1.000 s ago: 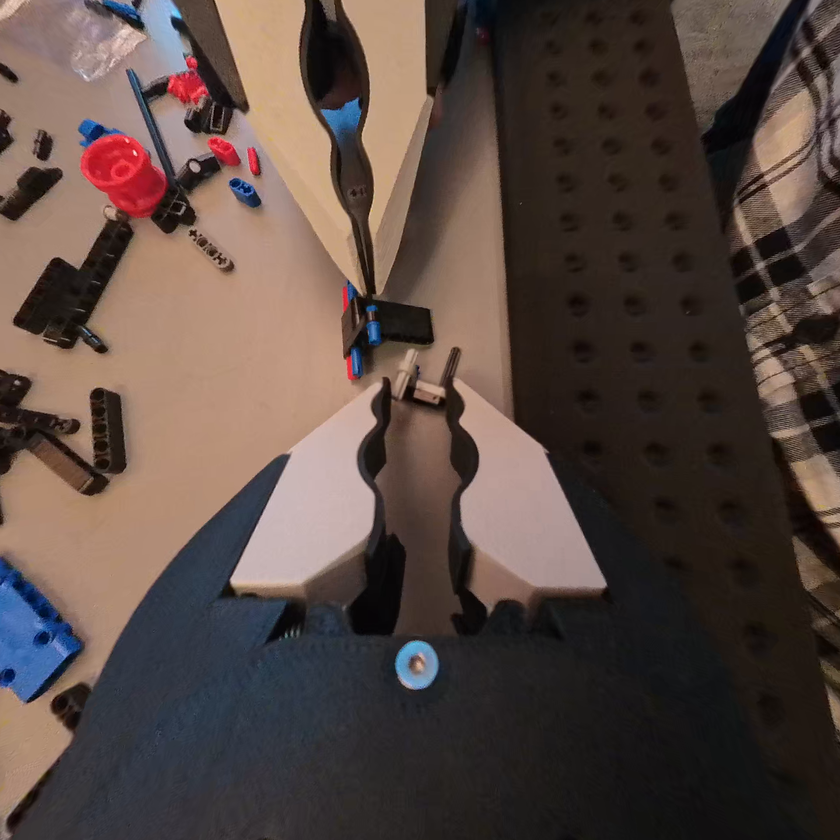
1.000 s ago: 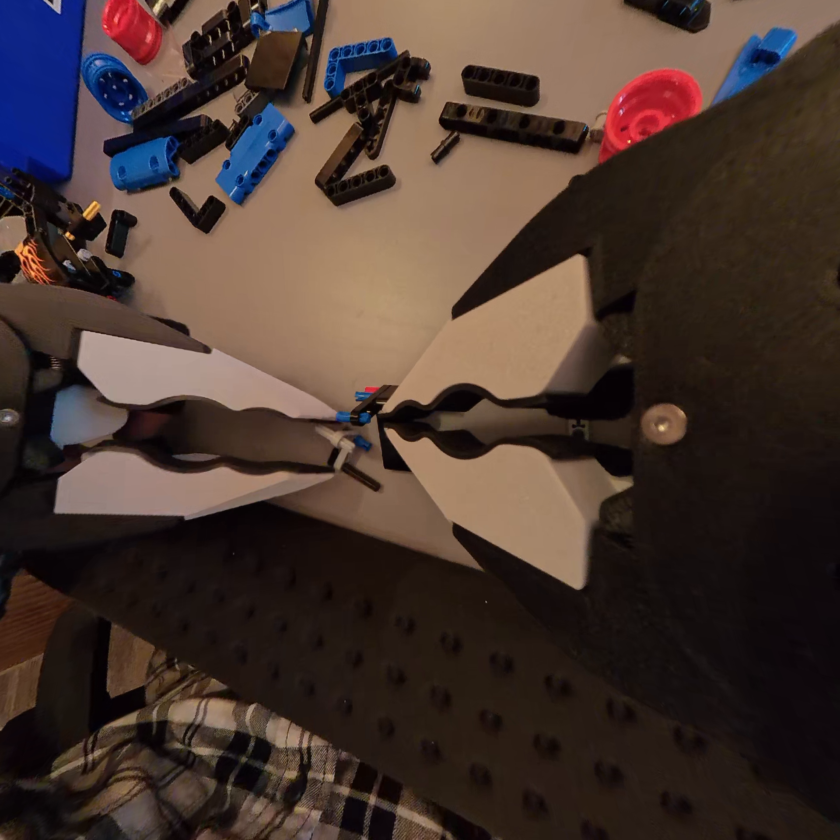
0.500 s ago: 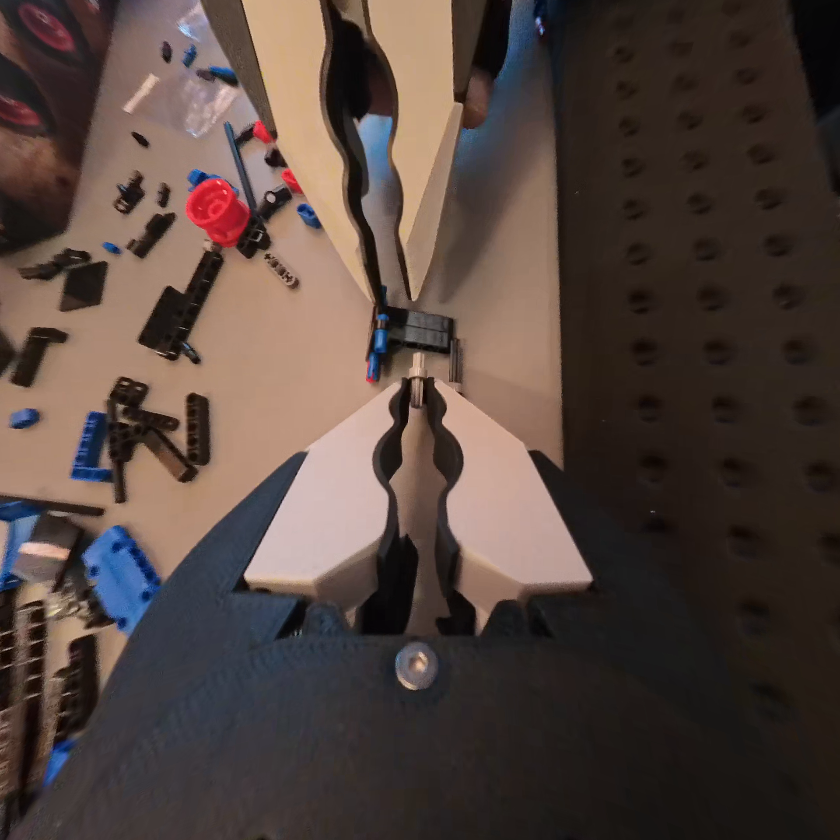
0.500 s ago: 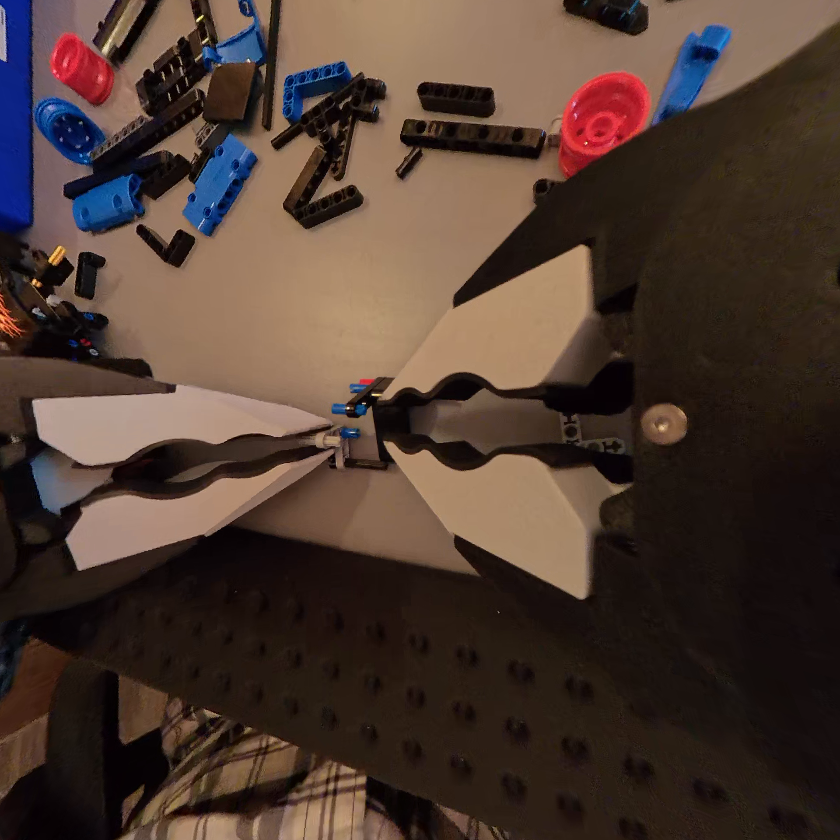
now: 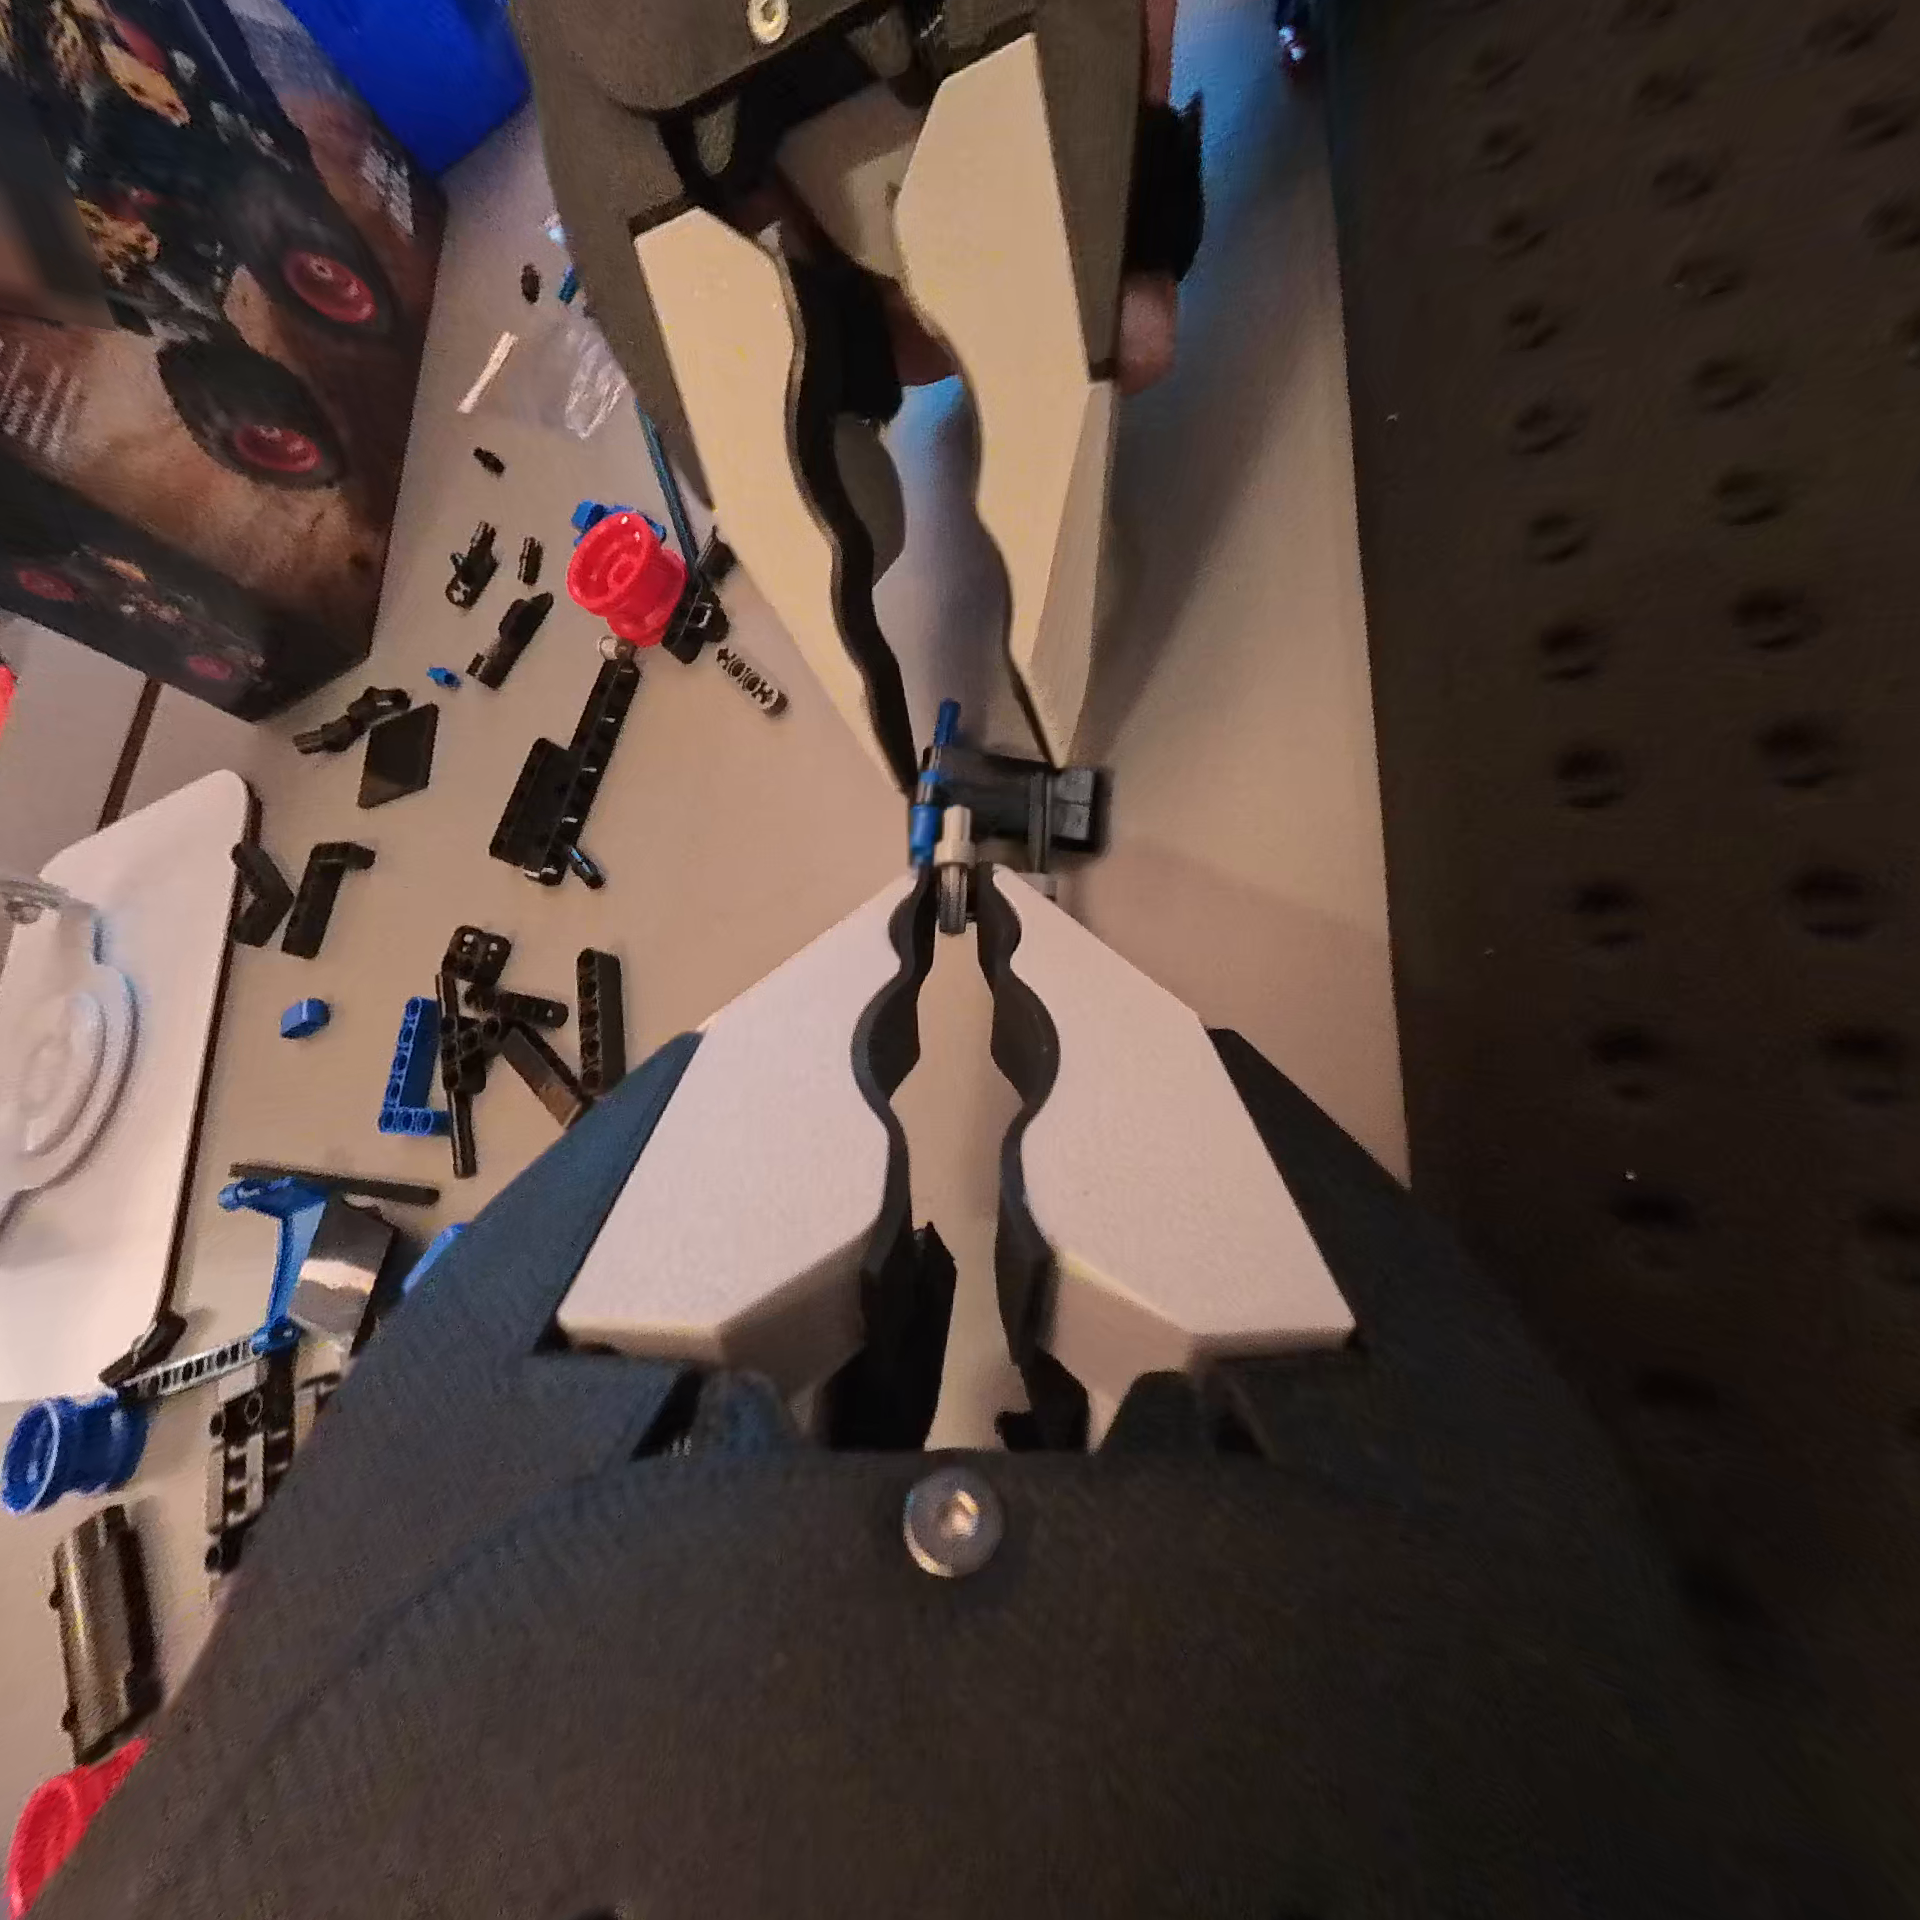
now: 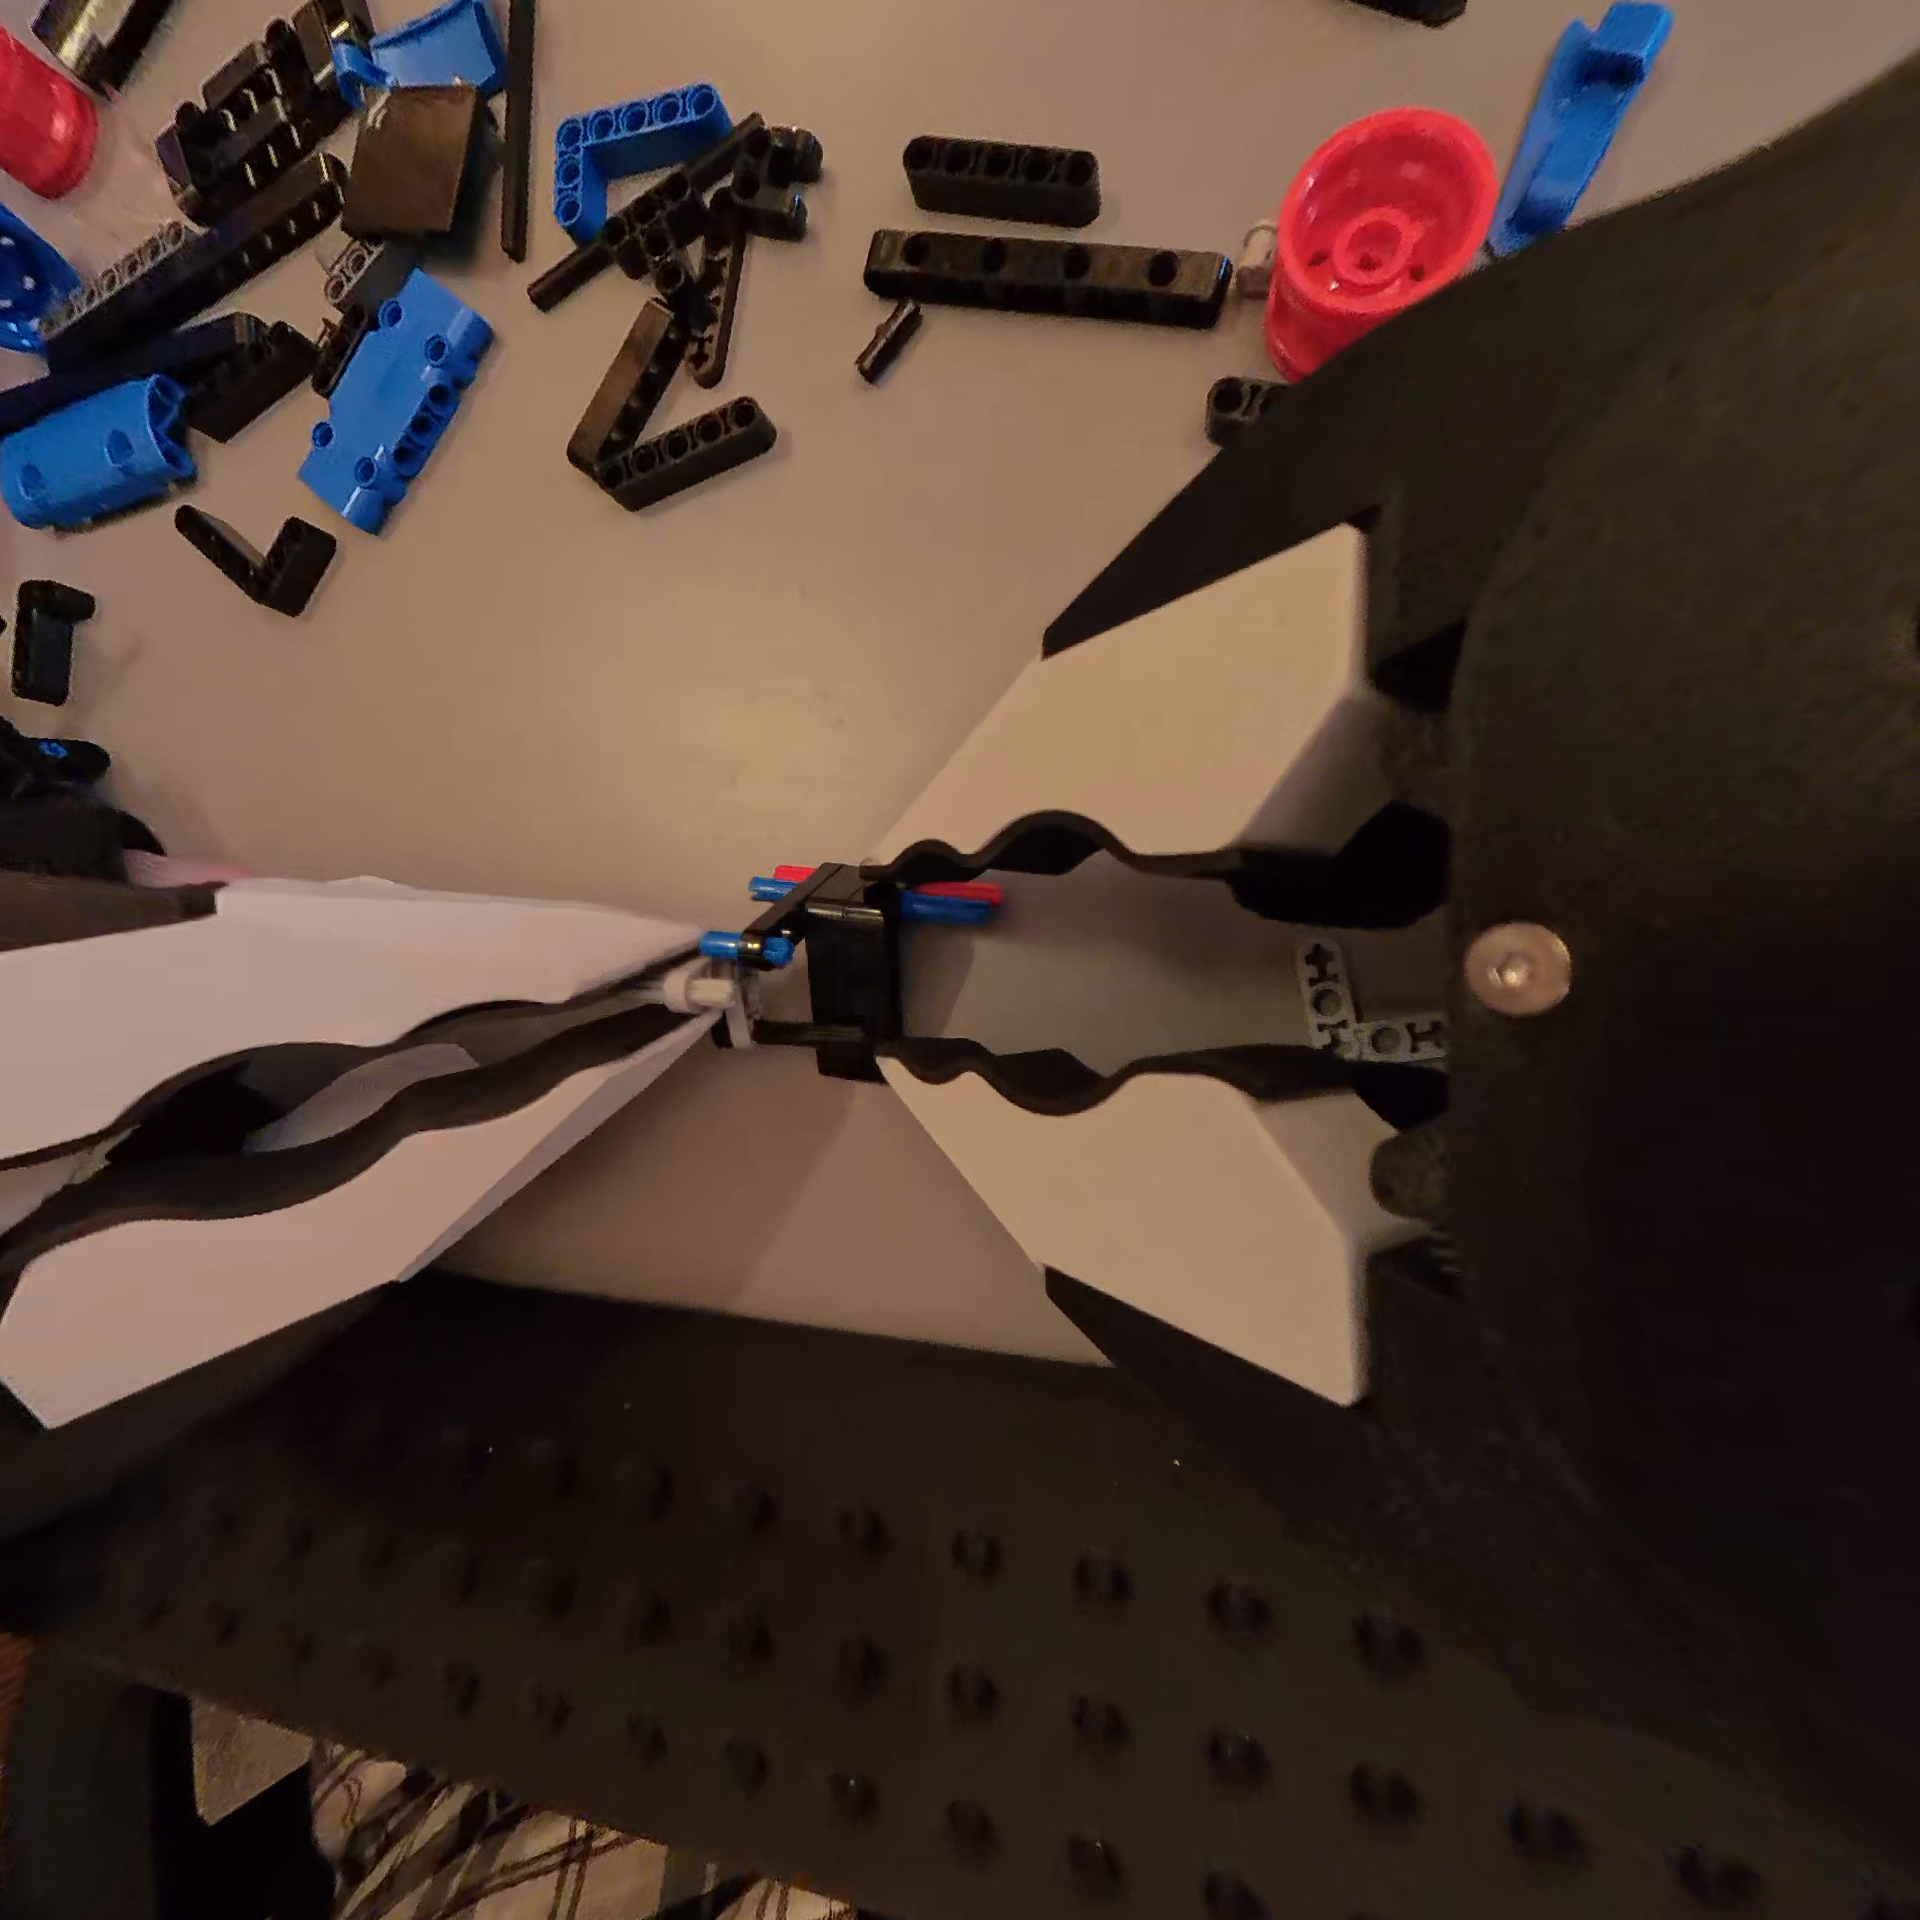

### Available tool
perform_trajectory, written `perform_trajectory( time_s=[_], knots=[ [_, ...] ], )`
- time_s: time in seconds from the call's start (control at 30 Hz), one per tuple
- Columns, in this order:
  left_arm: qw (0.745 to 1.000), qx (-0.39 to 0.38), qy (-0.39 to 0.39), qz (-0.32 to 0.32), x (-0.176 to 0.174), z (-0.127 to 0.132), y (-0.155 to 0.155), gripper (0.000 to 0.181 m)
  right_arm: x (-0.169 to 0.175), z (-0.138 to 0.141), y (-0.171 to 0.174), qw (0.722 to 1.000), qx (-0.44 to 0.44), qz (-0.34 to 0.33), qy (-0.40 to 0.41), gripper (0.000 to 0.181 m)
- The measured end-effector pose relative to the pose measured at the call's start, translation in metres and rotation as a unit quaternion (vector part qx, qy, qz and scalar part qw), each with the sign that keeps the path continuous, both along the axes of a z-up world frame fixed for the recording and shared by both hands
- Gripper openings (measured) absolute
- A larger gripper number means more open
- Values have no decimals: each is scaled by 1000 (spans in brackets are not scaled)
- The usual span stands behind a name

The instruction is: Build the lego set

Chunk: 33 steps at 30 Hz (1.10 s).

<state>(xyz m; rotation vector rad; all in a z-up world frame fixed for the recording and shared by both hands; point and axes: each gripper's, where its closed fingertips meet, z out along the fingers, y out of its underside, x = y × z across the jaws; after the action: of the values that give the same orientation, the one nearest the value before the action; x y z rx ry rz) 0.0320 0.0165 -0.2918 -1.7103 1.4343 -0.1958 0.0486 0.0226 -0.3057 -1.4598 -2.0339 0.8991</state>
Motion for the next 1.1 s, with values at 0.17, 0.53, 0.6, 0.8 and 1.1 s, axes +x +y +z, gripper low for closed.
perform_trajectory(
  time_s=[0.17,0.53,0.6,0.8,1.1],
  knots=[
    [1000,20,10,3,-5,1,4,5,0,-1,1,1000,10,4,4,14],
    [1000,11,5,-10,-7,-3,2,5,-2,5,-1,1000,-14,-5,2,31],
    [1000,9,0,-18,-2,-2,0,5,-3,4,-3,1000,-16,-4,-1,33],
    [1000,10,-14,-16,-1,3,-2,5,-1,3,0,1000,-17,-5,-2,36],
    [998,-38,-3,57,-29,-5,2,5,6,-3,16,999,5,-41,-26,73]
  ],
)
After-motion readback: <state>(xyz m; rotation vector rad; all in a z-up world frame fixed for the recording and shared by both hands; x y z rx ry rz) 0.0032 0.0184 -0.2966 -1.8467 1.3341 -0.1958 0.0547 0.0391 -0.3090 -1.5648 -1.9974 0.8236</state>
